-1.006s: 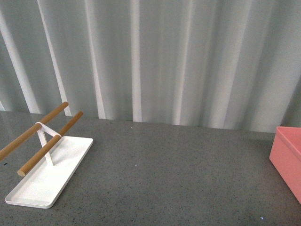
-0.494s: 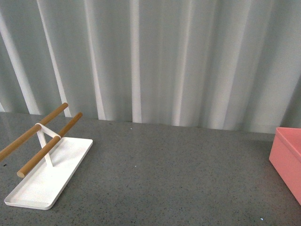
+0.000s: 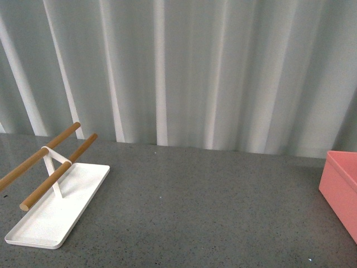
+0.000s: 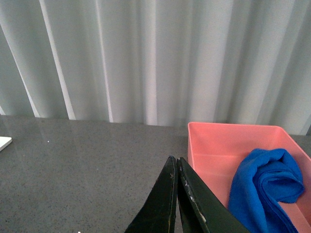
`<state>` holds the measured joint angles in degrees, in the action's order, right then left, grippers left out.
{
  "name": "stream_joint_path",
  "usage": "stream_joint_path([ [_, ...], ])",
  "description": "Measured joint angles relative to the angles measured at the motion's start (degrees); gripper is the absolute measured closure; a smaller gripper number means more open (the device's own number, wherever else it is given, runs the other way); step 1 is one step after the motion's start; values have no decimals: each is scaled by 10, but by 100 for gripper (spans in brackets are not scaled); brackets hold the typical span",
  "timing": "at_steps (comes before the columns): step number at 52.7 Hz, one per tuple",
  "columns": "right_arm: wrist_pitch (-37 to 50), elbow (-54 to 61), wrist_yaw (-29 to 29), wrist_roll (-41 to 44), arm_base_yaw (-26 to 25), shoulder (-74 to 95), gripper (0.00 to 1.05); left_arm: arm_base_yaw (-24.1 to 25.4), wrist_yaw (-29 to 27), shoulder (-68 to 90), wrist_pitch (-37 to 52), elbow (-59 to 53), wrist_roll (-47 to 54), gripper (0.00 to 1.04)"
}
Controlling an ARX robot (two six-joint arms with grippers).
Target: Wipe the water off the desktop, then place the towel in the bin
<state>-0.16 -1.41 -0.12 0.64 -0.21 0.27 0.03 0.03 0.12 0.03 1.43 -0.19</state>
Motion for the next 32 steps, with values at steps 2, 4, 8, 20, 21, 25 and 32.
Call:
stream_joint_path([
  [2,0,0,0,0,0,0,101,0,0,0,0,0,0,7],
  [4,0,0,0,0,0,0,101,0,0,0,0,0,0,7],
  [8,0,0,0,0,0,0,101,0,0,0,0,0,0,7],
  [20,0,0,0,0,0,-1,101,0,0,0,0,0,0,7],
  [21,0,0,0,0,0,-1,101,0,0,0,0,0,0,7],
  [25,0,0,0,0,0,-1,99,0,0,0,0,0,0,7],
  [32,0,0,0,0,0,-1,69,0,0,0,0,0,0,7],
])
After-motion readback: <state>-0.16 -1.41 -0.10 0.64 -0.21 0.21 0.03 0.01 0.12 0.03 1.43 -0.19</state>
